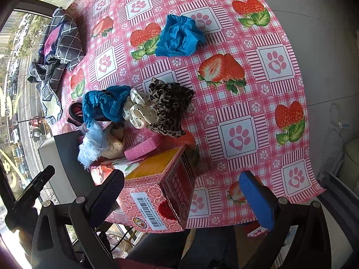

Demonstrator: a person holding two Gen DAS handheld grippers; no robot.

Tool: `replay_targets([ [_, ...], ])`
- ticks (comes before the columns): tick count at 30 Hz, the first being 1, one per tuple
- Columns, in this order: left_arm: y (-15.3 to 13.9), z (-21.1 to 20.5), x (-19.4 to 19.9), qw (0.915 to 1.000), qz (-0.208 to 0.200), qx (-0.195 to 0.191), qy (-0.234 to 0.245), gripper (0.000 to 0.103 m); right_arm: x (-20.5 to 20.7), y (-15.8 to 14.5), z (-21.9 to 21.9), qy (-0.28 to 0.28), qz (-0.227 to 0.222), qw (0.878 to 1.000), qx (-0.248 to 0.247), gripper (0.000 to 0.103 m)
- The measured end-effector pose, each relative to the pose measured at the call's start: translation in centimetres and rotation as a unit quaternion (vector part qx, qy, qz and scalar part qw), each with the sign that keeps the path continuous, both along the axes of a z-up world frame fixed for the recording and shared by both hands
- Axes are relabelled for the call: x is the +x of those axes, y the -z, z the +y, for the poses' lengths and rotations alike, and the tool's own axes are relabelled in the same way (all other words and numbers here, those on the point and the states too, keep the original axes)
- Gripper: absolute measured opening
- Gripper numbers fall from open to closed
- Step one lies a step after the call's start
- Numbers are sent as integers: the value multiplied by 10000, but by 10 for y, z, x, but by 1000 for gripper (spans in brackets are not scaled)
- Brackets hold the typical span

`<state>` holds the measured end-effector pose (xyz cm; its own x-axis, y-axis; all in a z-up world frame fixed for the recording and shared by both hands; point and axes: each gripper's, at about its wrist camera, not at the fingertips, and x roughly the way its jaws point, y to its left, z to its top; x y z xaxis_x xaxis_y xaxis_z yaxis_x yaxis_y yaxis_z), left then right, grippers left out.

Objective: Organize soft objects
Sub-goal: 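Grasp the pink knit sock with the left tool while the right tool grasps a blue cloth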

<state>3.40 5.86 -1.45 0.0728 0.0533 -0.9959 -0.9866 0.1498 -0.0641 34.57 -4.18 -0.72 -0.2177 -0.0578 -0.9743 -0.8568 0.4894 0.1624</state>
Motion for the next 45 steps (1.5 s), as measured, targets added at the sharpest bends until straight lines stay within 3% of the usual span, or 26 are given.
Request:
replay_targets([
  [7,20,40,16,9991,405,14,-77,103,15,20,32,-200,-32,9996,-173,103],
  [15,54,80,32,9981,610,-83,-8,103,32,39,74,-245,-382,9988,157,103],
  [20,79,100,35,9972,721,-202,-85,103,43,55,97,-143,-382,9989,235,103],
  [31,121,119,35,9933,896,-514,-513,103,53,85,134,-235,-612,9975,273,103],
  [45,171,136,34,9901,935,-626,-834,102,46,156,166,-422,-531,9977,-70,103],
])
